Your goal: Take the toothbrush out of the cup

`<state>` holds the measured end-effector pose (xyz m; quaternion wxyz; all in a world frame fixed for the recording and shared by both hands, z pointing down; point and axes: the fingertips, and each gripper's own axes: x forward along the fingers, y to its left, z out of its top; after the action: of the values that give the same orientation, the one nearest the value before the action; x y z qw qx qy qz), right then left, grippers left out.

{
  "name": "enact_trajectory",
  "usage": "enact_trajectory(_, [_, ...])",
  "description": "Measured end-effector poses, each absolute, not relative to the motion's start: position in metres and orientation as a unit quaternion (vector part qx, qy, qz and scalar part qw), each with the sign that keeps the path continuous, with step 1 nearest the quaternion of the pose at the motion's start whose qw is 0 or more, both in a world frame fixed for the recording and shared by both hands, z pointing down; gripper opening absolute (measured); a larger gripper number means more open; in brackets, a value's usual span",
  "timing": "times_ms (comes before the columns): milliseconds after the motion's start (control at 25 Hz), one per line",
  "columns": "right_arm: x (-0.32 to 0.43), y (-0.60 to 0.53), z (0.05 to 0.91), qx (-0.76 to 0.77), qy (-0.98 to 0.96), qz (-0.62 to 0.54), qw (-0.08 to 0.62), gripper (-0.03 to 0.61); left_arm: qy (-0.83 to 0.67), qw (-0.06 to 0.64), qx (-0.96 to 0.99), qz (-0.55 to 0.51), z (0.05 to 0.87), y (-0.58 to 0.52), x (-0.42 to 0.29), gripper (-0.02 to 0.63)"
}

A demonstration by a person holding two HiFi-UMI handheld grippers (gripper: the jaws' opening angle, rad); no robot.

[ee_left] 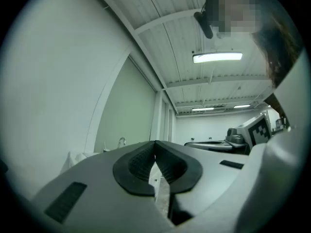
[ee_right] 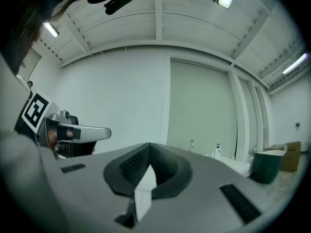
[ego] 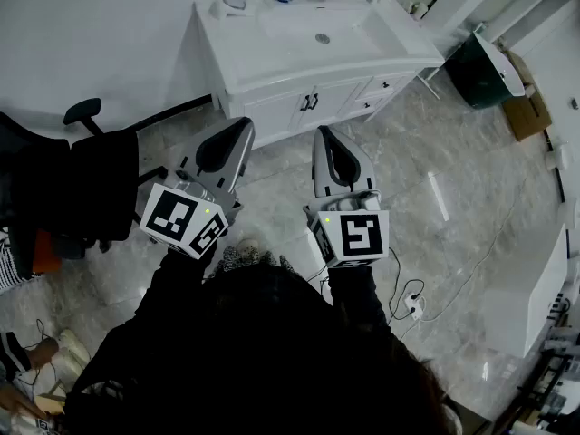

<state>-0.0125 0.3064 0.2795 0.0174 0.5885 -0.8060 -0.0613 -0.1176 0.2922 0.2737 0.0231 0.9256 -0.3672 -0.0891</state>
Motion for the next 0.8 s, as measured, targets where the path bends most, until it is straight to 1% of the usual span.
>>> enact_trajectory(800, [-0.032,0.268,0.289,0.584,-0.809,-0.061,0.032,0.005,-0.355,0.029,0.930,-0.088,0.282,0.252,-0.128,0.006])
